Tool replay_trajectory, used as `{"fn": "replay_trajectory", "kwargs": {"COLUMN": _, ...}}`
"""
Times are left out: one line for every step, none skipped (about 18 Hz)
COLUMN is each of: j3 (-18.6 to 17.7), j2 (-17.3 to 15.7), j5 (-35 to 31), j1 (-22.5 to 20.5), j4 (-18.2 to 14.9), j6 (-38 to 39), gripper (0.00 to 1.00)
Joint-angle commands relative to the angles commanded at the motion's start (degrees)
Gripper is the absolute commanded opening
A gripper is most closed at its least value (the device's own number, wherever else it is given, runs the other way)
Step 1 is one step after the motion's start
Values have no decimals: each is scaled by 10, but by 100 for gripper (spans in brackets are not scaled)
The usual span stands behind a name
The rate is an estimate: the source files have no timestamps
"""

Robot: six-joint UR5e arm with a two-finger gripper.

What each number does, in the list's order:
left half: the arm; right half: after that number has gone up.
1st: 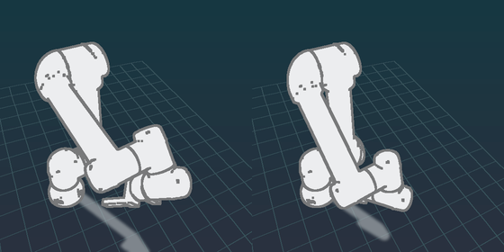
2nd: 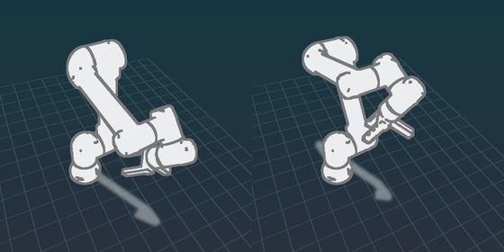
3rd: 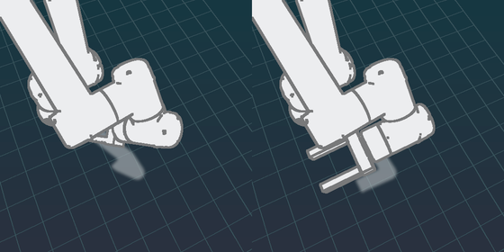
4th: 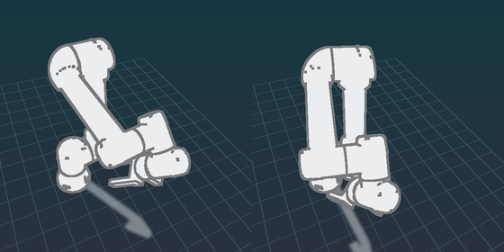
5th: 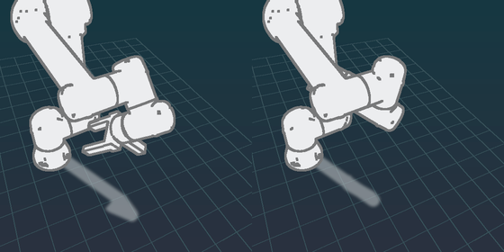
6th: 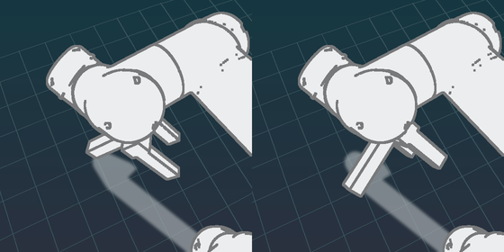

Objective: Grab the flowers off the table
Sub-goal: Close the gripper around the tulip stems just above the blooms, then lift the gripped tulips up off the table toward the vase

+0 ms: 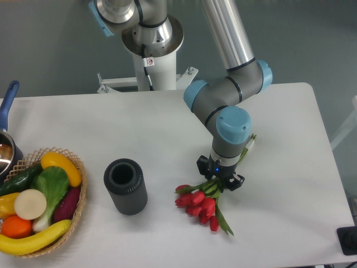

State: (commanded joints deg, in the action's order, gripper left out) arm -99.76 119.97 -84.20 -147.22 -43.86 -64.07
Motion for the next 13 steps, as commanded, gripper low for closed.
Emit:
{"fn": "replay_trajectory", "kwargs": {"j3": 0, "j2": 0, "j5": 0, "j1": 0, "j4": 0, "j6": 2, "gripper": 34}}
{"fn": "replay_trajectory", "kwargs": {"j3": 0, "j2": 0, "j5": 0, "j1": 0, "j4": 0, "j6": 2, "gripper": 34}}
{"fn": "replay_trajectory", "kwargs": {"j3": 1, "j2": 0, "j5": 0, "j1": 0, "j4": 0, "j6": 2, "gripper": 33}}
{"fn": "replay_trajectory", "kwargs": {"j3": 1, "j2": 0, "j5": 1, "j1": 0, "j4": 0, "j6": 2, "gripper": 33}}
{"fn": "replay_trajectory", "kwargs": {"j3": 1, "j2": 0, "j5": 1, "j1": 0, "j4": 0, "j6": 2, "gripper": 33}}
{"fn": "replay_trajectory", "kwargs": {"j3": 2, "j2": 0, "j5": 1, "j1": 0, "j4": 0, "j6": 1, "gripper": 33}}
{"fn": "replay_trajectory", "kwargs": {"j3": 2, "j2": 0, "j5": 0, "j1": 0, "j4": 0, "j6": 0, "gripper": 33}}
{"fn": "replay_trajectory", "kwargs": {"j3": 4, "j2": -2, "j5": 1, "j1": -1, "j4": 0, "j6": 0, "gripper": 33}}
{"fn": "replay_trajectory", "kwargs": {"j3": 6, "j2": -3, "j5": 1, "j1": -2, "j4": 0, "j6": -1, "gripper": 33}}
{"fn": "replay_trajectory", "kwargs": {"j3": 7, "j2": -3, "j5": 1, "j1": -3, "j4": 0, "j6": -2, "gripper": 33}}
{"fn": "replay_trajectory", "kwargs": {"j3": 10, "j2": -4, "j5": 0, "j1": -3, "j4": 0, "j6": -3, "gripper": 33}}
{"fn": "replay_trajectory", "kwargs": {"j3": 15, "j2": -7, "j5": 1, "j1": -3, "j4": 0, "j6": -3, "gripper": 33}}
{"fn": "replay_trajectory", "kwargs": {"j3": 18, "j2": -18, "j5": 1, "j1": -2, "j4": 0, "j6": 0, "gripper": 33}}
